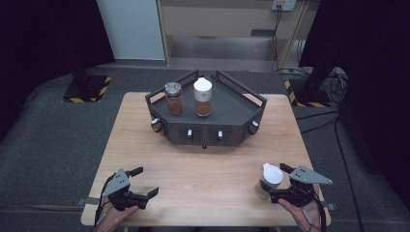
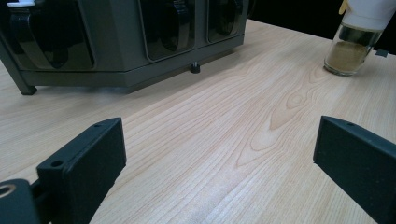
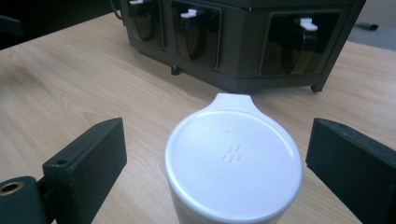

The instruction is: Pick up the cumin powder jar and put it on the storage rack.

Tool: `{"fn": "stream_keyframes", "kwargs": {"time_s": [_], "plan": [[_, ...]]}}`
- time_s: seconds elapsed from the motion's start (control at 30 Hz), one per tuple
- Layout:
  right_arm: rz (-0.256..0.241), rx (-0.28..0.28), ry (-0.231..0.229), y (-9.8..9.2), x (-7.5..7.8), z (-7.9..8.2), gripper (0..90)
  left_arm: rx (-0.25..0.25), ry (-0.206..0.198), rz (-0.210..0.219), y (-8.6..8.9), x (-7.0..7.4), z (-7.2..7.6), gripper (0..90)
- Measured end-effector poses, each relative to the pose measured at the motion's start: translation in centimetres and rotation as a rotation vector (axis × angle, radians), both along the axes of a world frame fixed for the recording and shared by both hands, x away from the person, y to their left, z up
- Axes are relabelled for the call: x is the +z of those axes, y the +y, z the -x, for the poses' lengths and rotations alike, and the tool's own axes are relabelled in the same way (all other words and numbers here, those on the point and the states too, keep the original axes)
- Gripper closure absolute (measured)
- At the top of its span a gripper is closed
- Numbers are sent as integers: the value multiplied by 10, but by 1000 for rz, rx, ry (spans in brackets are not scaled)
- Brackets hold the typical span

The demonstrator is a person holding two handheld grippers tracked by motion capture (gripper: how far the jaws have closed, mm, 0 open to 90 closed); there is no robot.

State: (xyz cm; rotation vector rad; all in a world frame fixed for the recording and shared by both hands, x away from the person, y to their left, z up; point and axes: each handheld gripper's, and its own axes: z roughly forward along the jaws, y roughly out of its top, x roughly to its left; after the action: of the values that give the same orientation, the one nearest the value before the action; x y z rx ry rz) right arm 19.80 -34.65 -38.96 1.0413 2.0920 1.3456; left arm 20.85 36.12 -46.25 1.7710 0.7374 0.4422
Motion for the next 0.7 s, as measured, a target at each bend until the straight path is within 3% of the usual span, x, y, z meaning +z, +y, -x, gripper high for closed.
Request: {"fn": "stream_keyframes", "kwargs": {"time_s": [0.2,0.43,0.57,0.7], "plan": [[-4,-15,38,3,-5,-5,94,1,1,-1,0,0,0,11],[10,-44,50,9,-10,-4,180,1,0,-1,0,0,0,11],[17,-55,49,11,-12,-3,281,1,1,-1,0,0,0,12],[26,-64,42,12,-11,-1,301,0,2,-3,0,0,0,12]]}}
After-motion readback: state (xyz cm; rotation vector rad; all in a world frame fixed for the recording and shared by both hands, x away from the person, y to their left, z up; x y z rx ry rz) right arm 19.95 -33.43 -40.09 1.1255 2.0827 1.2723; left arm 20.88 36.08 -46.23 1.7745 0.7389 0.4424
